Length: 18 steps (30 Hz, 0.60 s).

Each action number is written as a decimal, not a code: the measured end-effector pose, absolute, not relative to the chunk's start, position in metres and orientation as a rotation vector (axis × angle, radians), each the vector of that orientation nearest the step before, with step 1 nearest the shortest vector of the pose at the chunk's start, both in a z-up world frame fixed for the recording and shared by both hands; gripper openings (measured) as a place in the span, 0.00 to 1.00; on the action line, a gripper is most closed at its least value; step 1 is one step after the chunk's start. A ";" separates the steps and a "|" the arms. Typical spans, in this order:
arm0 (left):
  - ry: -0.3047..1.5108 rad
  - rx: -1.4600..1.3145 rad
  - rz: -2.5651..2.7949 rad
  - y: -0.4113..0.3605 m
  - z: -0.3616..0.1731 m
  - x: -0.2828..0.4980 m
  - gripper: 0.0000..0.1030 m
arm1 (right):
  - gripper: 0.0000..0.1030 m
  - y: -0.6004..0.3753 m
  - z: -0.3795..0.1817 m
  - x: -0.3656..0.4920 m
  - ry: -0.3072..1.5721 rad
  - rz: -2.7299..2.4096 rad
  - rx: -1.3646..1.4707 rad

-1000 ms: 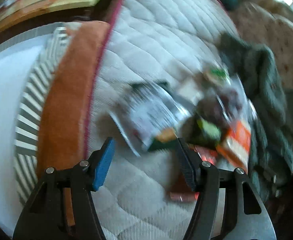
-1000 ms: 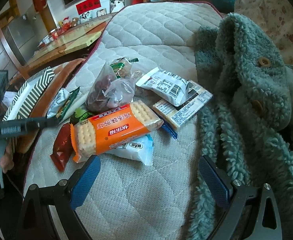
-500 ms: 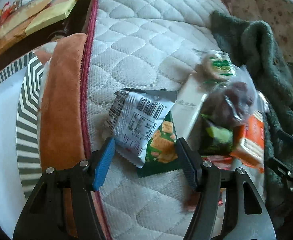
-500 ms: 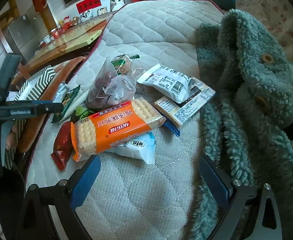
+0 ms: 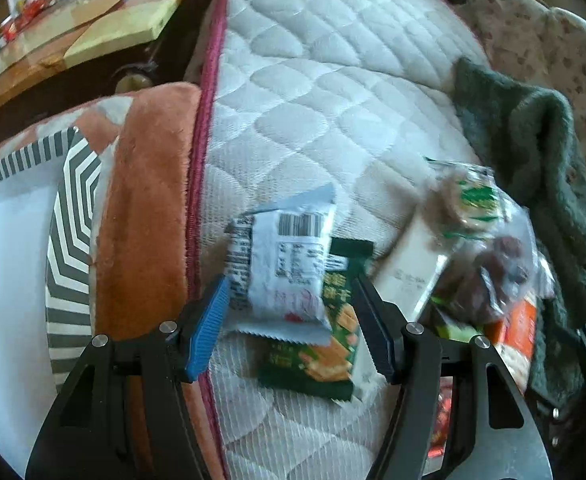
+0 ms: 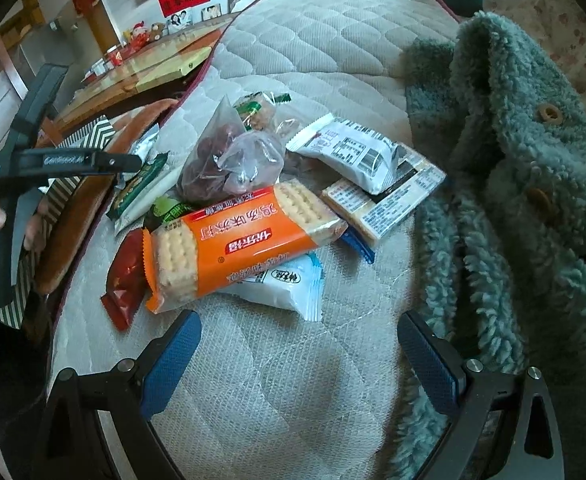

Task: Organize snacks
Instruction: 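Grasp the white barcode packet with the left gripper and lift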

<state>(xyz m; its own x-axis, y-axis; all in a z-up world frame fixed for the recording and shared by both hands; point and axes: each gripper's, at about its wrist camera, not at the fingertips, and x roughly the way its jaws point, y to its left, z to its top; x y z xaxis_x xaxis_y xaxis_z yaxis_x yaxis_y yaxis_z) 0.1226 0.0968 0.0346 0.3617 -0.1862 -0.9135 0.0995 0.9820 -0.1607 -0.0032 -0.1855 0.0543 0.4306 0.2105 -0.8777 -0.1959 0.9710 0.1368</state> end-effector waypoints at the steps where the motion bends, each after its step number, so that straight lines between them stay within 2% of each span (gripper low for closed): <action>1: 1.184 -0.079 -0.171 0.096 0.034 0.125 0.62 | 0.96 -0.185 0.054 -0.004 1.097 0.255 0.010; 12: 1.189 -0.093 -0.169 0.090 0.021 0.146 0.61 | 0.96 -0.183 0.053 -0.003 1.105 0.267 0.020; 13: 1.189 -0.110 -0.171 0.090 0.020 0.146 0.60 | 0.96 -0.182 0.054 -0.003 1.101 0.273 0.027; 14: 1.188 -0.121 -0.173 0.090 0.020 0.146 0.49 | 0.96 -0.181 0.055 -0.003 1.098 0.281 0.031; 18: 1.160 -0.141 -0.157 0.089 0.025 0.140 0.49 | 0.96 -0.171 0.063 -0.007 1.087 0.365 0.066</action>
<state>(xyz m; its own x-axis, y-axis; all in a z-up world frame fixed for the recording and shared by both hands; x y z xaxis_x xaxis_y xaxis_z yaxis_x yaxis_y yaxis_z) 0.1395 0.0895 0.0245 0.3909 -0.1955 -0.8994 0.0505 0.9803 -0.1911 -0.0070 -0.1711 0.0634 0.4119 0.3217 -0.8526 -0.2579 0.9385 0.2296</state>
